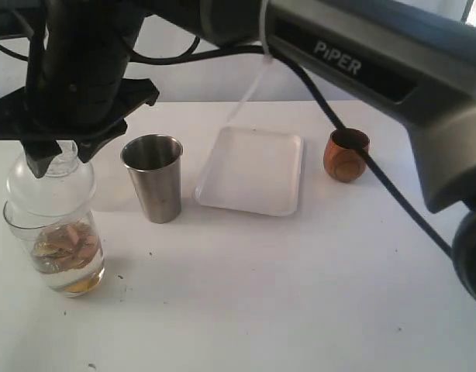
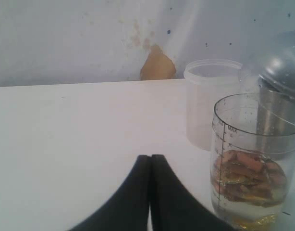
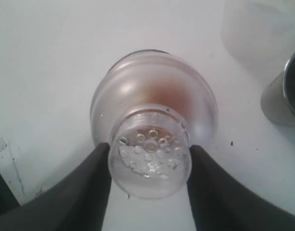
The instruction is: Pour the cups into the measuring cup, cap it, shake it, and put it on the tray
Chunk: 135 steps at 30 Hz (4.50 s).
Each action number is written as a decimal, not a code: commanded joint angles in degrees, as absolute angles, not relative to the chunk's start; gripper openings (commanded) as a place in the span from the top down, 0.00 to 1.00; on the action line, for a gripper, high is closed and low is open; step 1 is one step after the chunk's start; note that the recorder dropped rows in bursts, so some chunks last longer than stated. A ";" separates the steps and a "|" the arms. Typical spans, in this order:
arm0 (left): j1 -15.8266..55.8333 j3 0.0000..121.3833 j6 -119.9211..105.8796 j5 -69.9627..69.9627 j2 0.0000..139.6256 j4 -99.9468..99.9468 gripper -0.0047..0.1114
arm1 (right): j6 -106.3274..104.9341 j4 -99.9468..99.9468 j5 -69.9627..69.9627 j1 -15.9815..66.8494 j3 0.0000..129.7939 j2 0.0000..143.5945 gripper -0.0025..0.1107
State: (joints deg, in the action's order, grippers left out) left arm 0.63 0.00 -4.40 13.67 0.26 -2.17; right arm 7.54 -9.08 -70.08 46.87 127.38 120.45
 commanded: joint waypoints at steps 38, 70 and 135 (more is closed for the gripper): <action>0.70 0.00 -4.16 13.35 0.00 -2.35 0.96 | 7.69 -10.76 -65.21 47.92 128.58 123.55 0.98; 0.70 0.00 -4.16 13.35 0.00 -2.35 0.96 | 6.81 -7.93 -69.96 48.56 126.91 116.12 0.98; 0.70 0.00 -4.16 13.35 0.00 -2.35 0.96 | 6.68 -8.31 -57.42 48.56 123.29 121.28 0.98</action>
